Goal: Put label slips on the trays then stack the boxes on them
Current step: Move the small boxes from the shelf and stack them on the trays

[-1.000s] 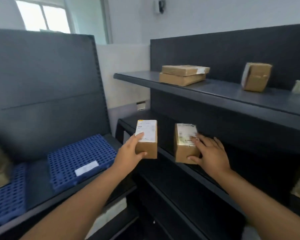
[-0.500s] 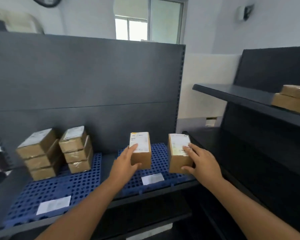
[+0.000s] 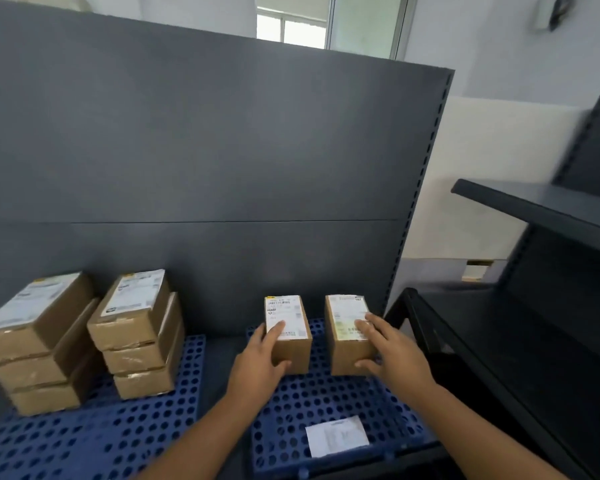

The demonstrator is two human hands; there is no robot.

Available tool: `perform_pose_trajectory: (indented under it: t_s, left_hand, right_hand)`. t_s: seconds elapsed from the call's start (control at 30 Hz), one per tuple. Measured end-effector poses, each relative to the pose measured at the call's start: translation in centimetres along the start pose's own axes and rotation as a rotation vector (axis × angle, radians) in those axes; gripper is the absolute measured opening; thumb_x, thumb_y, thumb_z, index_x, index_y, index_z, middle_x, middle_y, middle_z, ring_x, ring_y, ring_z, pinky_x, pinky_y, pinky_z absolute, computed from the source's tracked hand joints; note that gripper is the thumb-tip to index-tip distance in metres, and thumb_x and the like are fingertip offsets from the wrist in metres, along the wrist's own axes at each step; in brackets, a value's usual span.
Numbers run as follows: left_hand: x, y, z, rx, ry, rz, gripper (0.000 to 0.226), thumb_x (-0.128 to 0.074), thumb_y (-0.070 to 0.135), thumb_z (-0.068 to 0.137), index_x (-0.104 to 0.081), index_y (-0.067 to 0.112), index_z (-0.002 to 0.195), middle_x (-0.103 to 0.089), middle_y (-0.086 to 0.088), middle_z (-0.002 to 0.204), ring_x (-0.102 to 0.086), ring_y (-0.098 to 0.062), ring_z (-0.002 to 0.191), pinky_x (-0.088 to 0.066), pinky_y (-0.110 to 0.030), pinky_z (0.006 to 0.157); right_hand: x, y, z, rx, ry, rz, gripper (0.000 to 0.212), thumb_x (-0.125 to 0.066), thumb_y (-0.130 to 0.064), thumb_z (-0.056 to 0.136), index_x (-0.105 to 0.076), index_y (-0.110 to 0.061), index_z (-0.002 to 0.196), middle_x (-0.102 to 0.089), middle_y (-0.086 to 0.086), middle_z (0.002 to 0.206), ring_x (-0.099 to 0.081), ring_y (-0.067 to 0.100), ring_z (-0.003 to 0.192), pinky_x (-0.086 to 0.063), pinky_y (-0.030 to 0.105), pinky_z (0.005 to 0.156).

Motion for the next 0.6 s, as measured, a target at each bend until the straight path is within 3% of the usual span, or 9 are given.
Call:
perform_pose_trajectory:
  t_s: [0.2, 0.33, 0.6]
  left_hand:
    - [-1.0, -0.7, 1.1, 0.066, 0.025, 0.019, 0.077, -0.071, 0.038, 0.086, -0.026, 0.041, 0.149, -0.023, -0.001, 0.16, -0.054, -0.02, 0.124, -0.048, -0.035, 0.1]
    - [-1.5, -0.6, 1.2, 0.086, 0.055, 0.031, 0.078, -0.072, 0.037, 0.084, -0.027, 0.04, 0.148, -0.024, -0.001, 0.16, -0.056, -0.019, 0.119, -0.049, -0.03, 0.093]
    - [-1.2, 0.2, 0.9, 0.083, 0.087, 0.042, 0.083, -0.075, 0.038, 0.081, -0.027, 0.038, 0.148, -0.026, -0.003, 0.159, -0.053, -0.021, 0.125, -0.049, -0.035, 0.097]
  right_hand:
    - [-2.8, 1.1, 3.5, 0.028, -0.053, 0.026, 0.076, -0.068, -0.043, 0.088, -0.028, -0.034, 0.152, -0.017, -0.013, 0.161, -0.038, 0.018, 0.136, -0.038, 0.03, 0.106]
    - [-4.0, 1.8, 4.7, 0.065, -0.061, 0.05, 0.077, -0.068, -0.045, 0.087, -0.026, -0.035, 0.151, -0.015, -0.015, 0.162, -0.042, 0.018, 0.133, -0.042, 0.032, 0.103]
    - [-4.5, 2.4, 5.8, 0.089, -0.059, 0.011, 0.084, -0.065, -0.055, 0.085, -0.018, -0.036, 0.152, -0.012, -0.01, 0.163, -0.037, 0.019, 0.137, -0.041, 0.034, 0.106]
Point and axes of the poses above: each hand's wrist, its own z-axis towards the middle knuckle, its own x-axis out of the back of the hand, y = z × x, the point moved 6 cm from there along z, towards the middle knuckle
